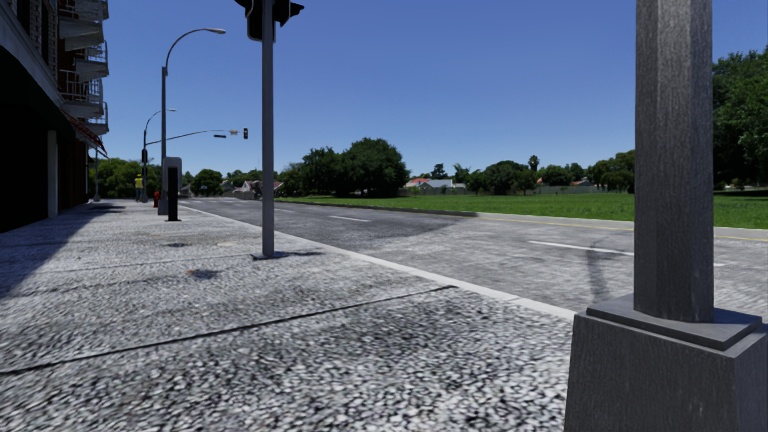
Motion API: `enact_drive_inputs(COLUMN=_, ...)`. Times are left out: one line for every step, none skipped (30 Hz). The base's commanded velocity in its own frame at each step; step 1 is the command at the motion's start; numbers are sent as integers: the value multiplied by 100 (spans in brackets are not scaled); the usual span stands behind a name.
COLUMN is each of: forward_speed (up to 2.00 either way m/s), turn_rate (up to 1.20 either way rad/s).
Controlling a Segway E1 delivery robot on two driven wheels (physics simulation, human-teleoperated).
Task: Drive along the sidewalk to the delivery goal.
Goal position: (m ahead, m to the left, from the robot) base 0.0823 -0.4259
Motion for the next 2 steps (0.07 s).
enact_drive_inputs(forward_speed=0, turn_rate=0)
enact_drive_inputs(forward_speed=0, turn_rate=0)
